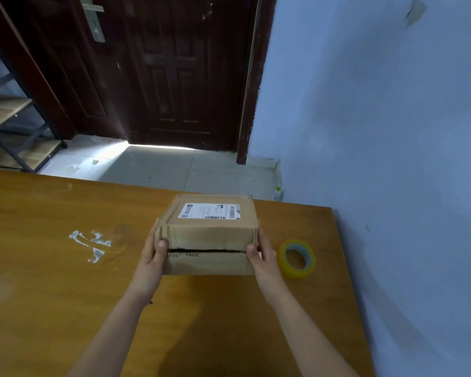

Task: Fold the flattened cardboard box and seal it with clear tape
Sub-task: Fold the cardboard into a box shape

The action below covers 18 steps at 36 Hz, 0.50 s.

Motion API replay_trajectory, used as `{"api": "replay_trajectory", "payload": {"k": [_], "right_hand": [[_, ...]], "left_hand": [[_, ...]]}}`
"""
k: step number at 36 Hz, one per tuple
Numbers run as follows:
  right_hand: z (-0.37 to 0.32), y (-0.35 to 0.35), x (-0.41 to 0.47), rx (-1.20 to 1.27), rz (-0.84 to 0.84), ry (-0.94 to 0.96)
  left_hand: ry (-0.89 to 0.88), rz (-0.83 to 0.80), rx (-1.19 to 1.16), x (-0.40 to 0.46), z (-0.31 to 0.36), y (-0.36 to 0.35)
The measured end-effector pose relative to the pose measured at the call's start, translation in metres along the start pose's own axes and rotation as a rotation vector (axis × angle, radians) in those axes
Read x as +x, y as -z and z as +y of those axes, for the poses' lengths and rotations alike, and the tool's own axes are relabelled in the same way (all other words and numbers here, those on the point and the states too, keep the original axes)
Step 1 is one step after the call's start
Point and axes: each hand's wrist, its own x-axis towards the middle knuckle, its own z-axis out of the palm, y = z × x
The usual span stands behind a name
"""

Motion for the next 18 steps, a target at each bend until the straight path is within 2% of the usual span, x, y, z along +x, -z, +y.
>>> {"api": "replay_trajectory", "payload": {"k": [5,9,16,18], "right_hand": [[-0.005,0.003,0.002,-0.076,0.028,0.144],[0.011,0.003,0.001,-0.146,0.012,0.181],[0.033,0.005,-0.02,0.023,-0.031,0.097],[0.051,0.003,-0.025,0.035,-0.045,0.011]], "left_hand": [[-0.093,-0.028,-0.007,-0.003,-0.002,0.005],[-0.101,-0.047,0.022,-0.009,-0.012,0.004],[0.015,-0.061,0.052,-0.027,-0.046,0.003],[0.048,-0.077,0.058,-0.031,-0.065,0.003]]}}
